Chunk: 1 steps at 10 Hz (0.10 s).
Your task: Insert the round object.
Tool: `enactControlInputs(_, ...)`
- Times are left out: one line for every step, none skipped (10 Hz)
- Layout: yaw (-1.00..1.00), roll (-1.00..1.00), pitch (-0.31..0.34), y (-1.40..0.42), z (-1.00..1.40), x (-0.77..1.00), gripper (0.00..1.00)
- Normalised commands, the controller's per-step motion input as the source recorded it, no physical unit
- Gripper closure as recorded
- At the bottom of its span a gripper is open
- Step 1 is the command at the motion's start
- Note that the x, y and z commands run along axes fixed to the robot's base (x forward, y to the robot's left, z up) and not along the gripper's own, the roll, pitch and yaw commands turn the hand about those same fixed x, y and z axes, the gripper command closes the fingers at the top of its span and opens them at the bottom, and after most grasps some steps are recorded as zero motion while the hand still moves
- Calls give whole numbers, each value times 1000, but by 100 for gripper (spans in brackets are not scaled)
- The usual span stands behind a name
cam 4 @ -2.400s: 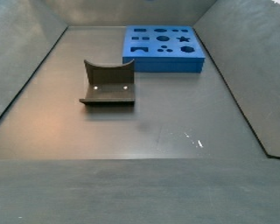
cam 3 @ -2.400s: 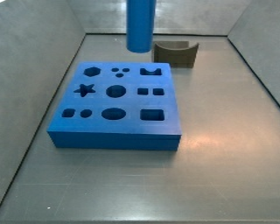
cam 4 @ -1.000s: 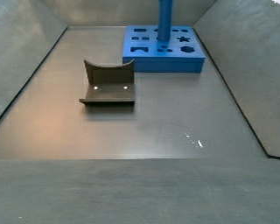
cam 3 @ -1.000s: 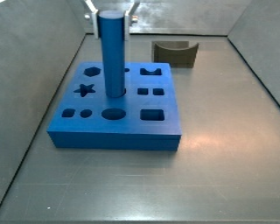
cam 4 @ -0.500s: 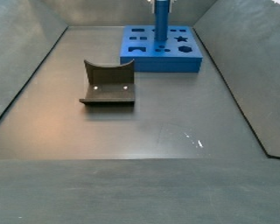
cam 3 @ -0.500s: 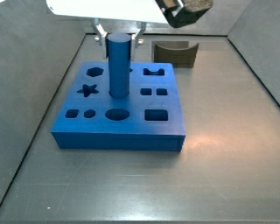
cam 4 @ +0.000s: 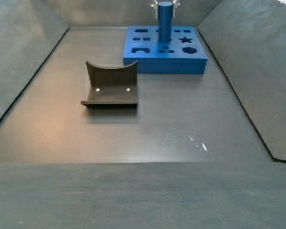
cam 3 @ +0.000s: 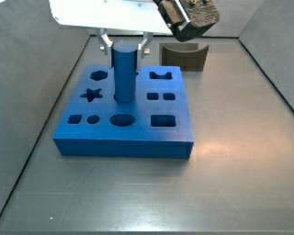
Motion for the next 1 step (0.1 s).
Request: enactControlInputs(0,0,0,0,0,0,100)
